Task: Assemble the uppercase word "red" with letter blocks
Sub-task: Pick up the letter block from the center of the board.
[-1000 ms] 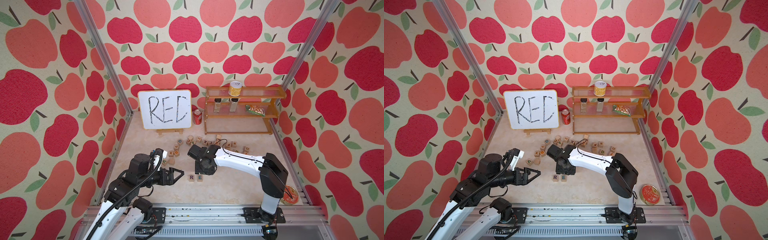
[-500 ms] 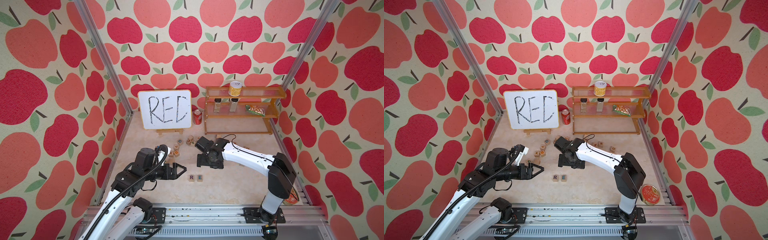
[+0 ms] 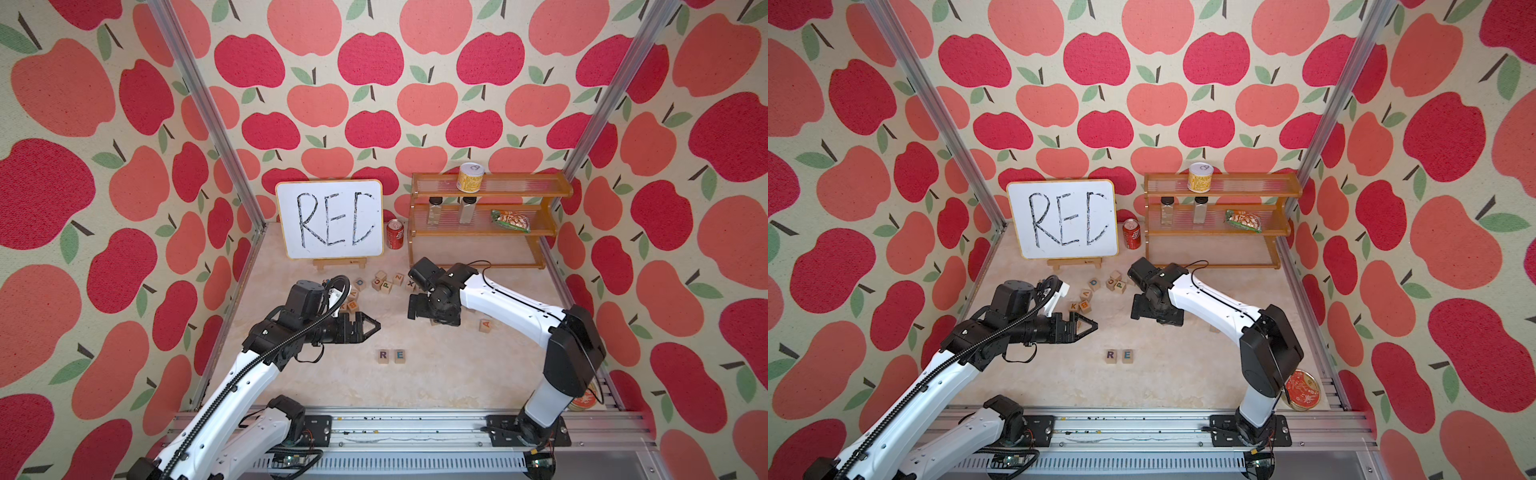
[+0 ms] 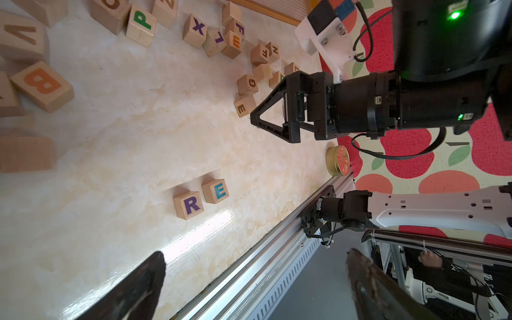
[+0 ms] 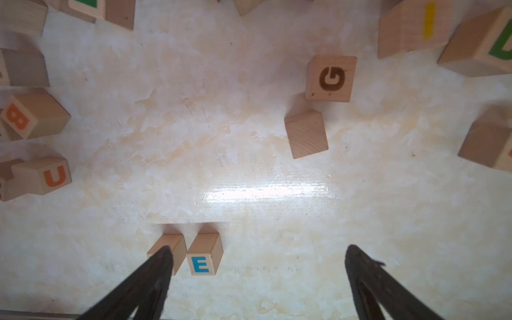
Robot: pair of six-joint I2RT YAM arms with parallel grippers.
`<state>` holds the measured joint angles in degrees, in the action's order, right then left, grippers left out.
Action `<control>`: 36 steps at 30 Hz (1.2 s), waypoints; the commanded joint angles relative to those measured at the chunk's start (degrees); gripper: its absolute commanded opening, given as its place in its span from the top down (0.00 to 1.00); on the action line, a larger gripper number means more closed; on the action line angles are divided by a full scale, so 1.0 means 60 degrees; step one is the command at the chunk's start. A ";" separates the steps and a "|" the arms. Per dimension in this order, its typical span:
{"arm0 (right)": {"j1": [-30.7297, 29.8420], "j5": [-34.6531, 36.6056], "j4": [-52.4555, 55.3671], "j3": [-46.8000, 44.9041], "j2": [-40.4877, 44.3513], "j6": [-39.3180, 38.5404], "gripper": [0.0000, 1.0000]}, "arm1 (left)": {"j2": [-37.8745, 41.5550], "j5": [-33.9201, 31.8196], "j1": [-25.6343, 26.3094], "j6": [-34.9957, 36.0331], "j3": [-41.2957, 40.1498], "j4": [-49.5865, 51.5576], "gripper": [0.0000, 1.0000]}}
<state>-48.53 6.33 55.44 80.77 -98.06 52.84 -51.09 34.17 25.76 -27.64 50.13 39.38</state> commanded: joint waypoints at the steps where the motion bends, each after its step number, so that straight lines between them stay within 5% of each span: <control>1: 0.0323 -0.0113 0.0386 -0.0004 0.0343 -0.0352 0.01 | -0.0422 0.0288 -0.0002 0.0292 0.0441 -0.0556 0.01; 13: 0.1534 -0.0088 0.0362 -0.0499 0.0808 -0.0916 0.01 | -0.2199 0.0298 0.0142 0.0627 0.1216 -0.1240 0.01; 36: 0.3938 -0.0624 -0.0720 -0.1535 0.0613 -0.2081 0.02 | -0.5033 -0.0421 0.1857 0.0851 0.2787 -0.1729 0.01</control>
<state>-25.91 3.64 52.34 72.18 -93.32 42.54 -80.16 32.45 36.34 -24.01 64.36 30.11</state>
